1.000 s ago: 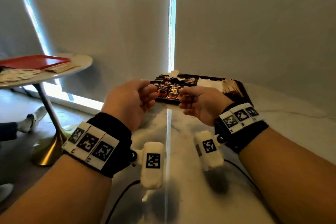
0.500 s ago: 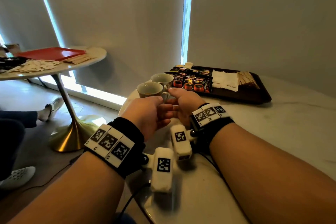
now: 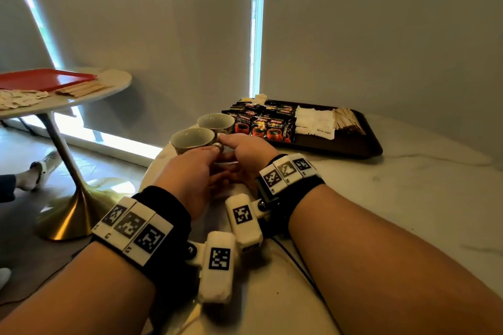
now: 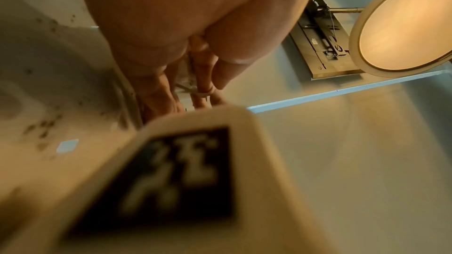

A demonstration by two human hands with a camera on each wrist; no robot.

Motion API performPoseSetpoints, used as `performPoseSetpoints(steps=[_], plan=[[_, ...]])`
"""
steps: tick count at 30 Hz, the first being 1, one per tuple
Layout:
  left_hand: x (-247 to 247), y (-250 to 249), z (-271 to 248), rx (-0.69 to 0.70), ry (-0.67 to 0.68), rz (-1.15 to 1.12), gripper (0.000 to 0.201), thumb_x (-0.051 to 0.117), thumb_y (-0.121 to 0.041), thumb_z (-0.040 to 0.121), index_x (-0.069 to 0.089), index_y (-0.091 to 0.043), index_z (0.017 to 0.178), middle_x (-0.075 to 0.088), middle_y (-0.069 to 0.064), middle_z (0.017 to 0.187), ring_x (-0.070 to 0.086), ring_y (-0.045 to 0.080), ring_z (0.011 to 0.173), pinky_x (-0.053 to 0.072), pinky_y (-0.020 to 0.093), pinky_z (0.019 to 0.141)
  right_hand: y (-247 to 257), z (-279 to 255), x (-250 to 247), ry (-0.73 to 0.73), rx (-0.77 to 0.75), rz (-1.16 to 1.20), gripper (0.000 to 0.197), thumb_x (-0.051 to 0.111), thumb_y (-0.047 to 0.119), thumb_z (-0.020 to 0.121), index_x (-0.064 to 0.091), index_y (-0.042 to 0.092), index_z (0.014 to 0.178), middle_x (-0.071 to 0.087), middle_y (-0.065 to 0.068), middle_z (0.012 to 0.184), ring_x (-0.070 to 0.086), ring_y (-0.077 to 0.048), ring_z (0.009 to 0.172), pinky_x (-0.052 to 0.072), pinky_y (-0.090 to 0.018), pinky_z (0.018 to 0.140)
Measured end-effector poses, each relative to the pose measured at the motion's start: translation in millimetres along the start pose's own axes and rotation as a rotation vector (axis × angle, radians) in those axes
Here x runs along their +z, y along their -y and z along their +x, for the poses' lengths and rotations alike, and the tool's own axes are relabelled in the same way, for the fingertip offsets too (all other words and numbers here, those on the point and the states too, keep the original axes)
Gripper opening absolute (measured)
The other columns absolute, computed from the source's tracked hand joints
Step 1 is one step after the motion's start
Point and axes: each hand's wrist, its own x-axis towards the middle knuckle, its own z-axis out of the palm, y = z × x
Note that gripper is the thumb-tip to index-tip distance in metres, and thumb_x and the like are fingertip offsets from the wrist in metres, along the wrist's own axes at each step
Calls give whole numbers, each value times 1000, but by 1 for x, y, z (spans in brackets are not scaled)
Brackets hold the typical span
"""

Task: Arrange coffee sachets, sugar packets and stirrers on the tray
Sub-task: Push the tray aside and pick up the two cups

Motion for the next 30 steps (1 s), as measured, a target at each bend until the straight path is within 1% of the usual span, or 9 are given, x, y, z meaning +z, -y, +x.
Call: performPoseSetpoints(steps=[3, 6, 9, 10, 12, 16, 19, 25, 30], plan=[[-2, 0, 7, 28, -63, -4, 19, 52, -26, 105, 66, -15, 112, 67, 8, 83, 64, 16, 60, 50, 31, 65, 0, 5, -2, -29, 59, 116, 26, 52, 37, 103, 56, 16, 117, 67, -11, 100, 67, -28, 96, 53, -48, 100], [-5, -2, 12, 14, -113, 13, 15, 53, -23, 104, 64, -13, 101, 61, 8, 83, 60, 20, 68, 52, 34, 66, -1, 10, -2, -42, 87, 165, 37, 49, 39, 104, 52, 13, 130, 67, -15, 117, 65, -33, 109, 54, -48, 96], [-7, -9, 15, 32, -142, 18, 15, 51, -18, 103, 60, -12, 93, 59, 12, 88, 60, 22, 75, 54, 36, 72, 2, 4, -10, -92, 53, 179, 35, 44, 39, 105, 50, 11, 126, 67, -15, 102, 63, -28, 90, 53, -40, 78], [-6, -12, 17, 53, -149, 31, 16, 51, -19, 103, 61, -11, 94, 61, 12, 91, 62, 21, 78, 56, 35, 74, 4, -2, -15, -96, 31, 199, 34, 42, 38, 106, 50, 11, 126, 66, -14, 97, 62, -27, 86, 51, -39, 75], [4, -25, 17, 121, -152, 38, 13, 54, -22, 104, 63, -13, 100, 67, 12, 93, 66, 20, 81, 57, 31, 70, 11, -16, -33, -109, -49, 260, 32, 41, 36, 107, 49, 13, 126, 66, -15, 96, 62, -27, 89, 51, -40, 79], [57, -61, 16, 269, 64, 7, 12, 53, -20, 106, 62, -13, 101, 64, 11, 91, 64, 19, 81, 56, 30, 74, 33, -57, -103, -242, -264, 355, 21, 46, 36, 105, 53, 19, 116, 71, -15, 96, 67, -29, 92, 56, -42, 83], [115, -68, 22, 314, 205, -43, 16, 59, -19, 103, 59, -10, 116, 65, 8, 91, 66, 16, 79, 59, 27, 69, 39, -90, -176, -412, -370, 397, 22, 46, 35, 105, 53, 17, 115, 70, -13, 90, 65, -26, 85, 53, -39, 77], [219, -26, 33, 163, 375, -88, 6, 62, -17, 102, 63, -12, 104, 68, 13, 92, 68, 21, 83, 59, 32, 76, -9, -112, -288, -747, -351, 483, 26, 50, 41, 100, 57, 21, 114, 60, -8, 89, 60, -21, 81, 50, -38, 67], [284, 18, 47, 83, 434, 64, 12, 56, -21, 105, 60, -10, 102, 66, 11, 89, 67, 20, 80, 57, 30, 72, -41, -111, -334, -821, -323, 564, 26, 48, 39, 102, 58, 20, 116, 63, -7, 84, 60, -20, 75, 51, -37, 68]])
